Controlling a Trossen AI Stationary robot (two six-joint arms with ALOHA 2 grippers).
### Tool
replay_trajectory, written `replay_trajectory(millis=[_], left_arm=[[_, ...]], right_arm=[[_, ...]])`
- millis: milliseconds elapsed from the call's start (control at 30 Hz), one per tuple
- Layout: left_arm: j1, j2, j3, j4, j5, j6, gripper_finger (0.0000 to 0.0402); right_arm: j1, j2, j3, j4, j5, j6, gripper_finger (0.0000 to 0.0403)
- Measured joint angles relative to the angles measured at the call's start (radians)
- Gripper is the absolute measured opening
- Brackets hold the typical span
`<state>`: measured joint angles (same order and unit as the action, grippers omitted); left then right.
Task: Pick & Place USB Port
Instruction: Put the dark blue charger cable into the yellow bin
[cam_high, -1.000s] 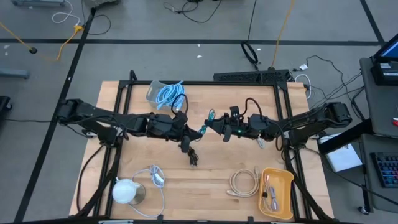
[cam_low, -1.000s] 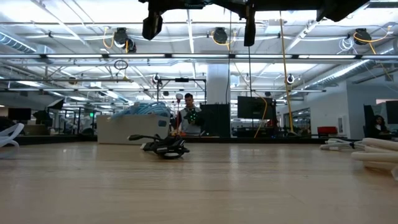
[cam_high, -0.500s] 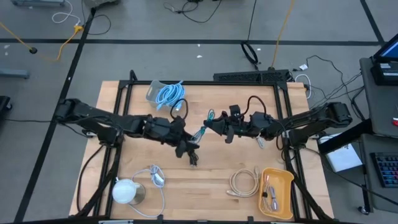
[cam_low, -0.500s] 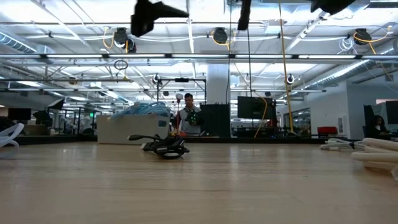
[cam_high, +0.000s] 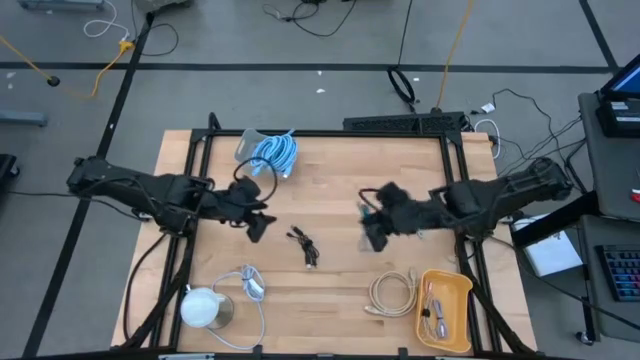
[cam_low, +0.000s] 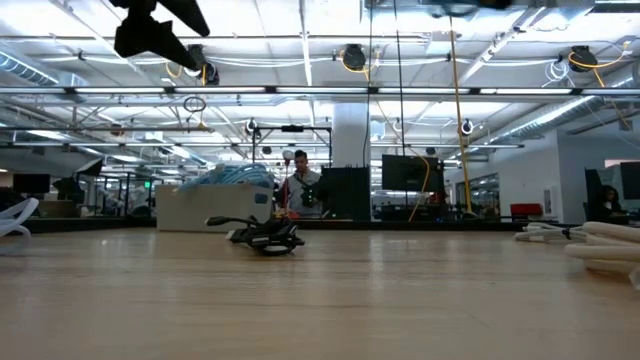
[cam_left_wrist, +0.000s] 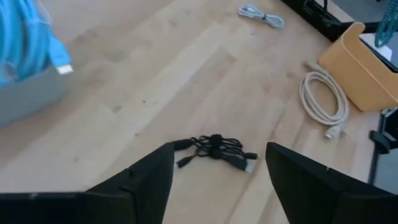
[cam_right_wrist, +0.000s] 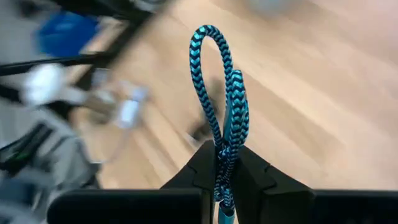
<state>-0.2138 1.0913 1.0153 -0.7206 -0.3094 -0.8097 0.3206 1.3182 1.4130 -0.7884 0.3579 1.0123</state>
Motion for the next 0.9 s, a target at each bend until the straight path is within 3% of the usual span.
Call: replay_trajectory(millis=[100,200,533,667,900], left_arm=[[0.000,-0.030,0.000,-0.026,-0.011,0.034,0.0237],[0.000,-0.044,0.000,-0.042,-0.007,0.081,0.0227],[-0.026,-0.043,0.000,-0.072,0.042,0.204,0.0243],[-0.051,-0.042,0.000,-0.115,0.049,0.230,0.0245],[-0.115,-0.043,0.000,-0.181,0.048,0.232,0.0235]], right_arm=[[0.086,0.000,0.034,-0.241,0.055,0.271,0.0019],[0.190,0.010,0.029,-0.362,0.052,0.530,0.0019],[0.475,0.179,-0.019,-0.488,-0.216,1.178,0.0018],[0.489,0.210,-0.019,-0.580,-0.373,1.230,0.0018],[0.434,0.237,-0.021,-0.696,-0.395,1.223,0.0018]])
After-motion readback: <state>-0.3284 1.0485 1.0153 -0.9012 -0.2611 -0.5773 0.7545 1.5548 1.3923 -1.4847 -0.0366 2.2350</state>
